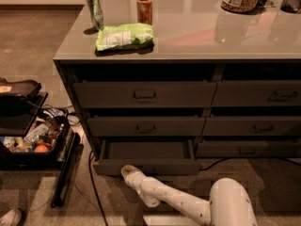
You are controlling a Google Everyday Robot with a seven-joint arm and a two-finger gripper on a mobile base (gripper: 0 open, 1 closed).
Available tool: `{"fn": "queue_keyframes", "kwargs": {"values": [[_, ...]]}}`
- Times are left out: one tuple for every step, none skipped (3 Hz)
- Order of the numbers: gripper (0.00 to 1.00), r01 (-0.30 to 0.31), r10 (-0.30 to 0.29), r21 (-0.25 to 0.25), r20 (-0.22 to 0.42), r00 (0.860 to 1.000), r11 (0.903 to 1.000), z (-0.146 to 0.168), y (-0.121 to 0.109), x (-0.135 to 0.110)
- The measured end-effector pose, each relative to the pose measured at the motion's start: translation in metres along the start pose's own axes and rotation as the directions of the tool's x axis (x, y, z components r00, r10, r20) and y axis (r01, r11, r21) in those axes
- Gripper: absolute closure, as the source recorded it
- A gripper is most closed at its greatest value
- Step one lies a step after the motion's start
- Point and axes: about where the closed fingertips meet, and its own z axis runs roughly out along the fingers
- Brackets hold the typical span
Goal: Close bottom drawer
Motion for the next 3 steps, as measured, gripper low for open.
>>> {"fn": "queue_keyframes", "kwargs": {"values": [[1.0, 0.005, -0.005, -0.001, 0.002, 1.0, 1.0, 0.001, 0.0, -0.002], [1.0, 0.049, -0.049, 0.012, 0.025, 0.998, 0.9987, 0.018, -0.007, -0.025], [1.0, 0.046, -0.047, 0.016, 0.035, 0.998, 0.9988, 0.023, -0.012, -0.029]]}}
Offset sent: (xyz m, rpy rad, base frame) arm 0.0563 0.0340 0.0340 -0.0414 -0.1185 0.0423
